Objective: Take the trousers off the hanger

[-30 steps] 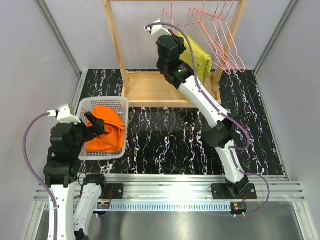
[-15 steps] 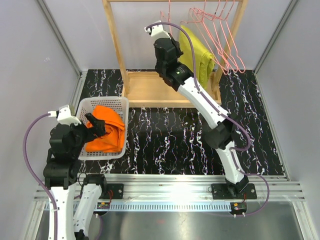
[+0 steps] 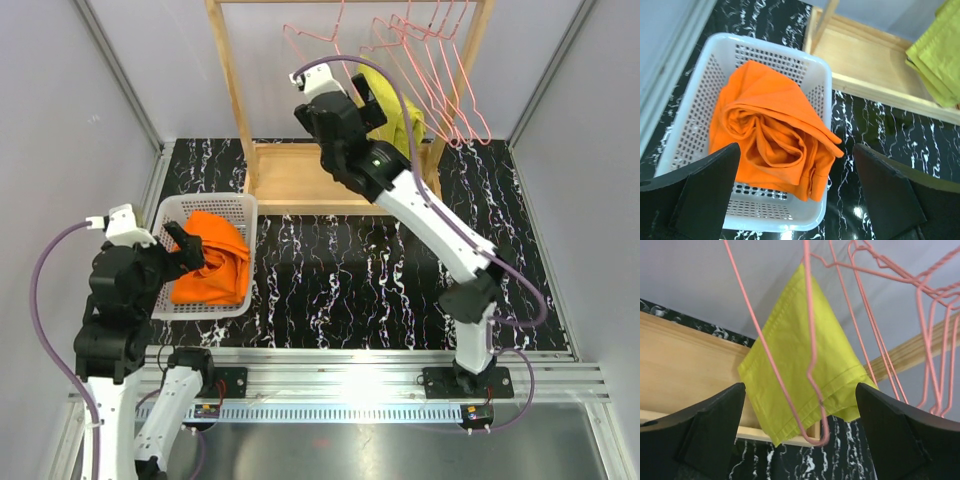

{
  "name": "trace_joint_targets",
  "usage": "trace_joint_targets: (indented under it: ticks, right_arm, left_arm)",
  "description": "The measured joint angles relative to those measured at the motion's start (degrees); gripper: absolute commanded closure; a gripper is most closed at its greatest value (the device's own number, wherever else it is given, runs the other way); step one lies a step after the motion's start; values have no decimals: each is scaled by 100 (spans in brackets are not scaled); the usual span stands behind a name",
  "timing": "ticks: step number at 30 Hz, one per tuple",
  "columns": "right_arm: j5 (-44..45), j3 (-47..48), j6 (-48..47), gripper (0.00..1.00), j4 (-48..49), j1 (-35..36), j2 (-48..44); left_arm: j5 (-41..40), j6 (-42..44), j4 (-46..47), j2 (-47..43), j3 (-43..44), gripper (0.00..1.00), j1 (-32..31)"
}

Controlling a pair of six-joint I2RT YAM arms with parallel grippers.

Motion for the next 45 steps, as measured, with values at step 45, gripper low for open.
trace_joint_targets:
  ticks: [45]
  right_arm:
    - [-72,-5549,4179,1,-3322,308,-7925]
  left_arm:
    - [-1777,828,-258,-1172,120,1,-990]
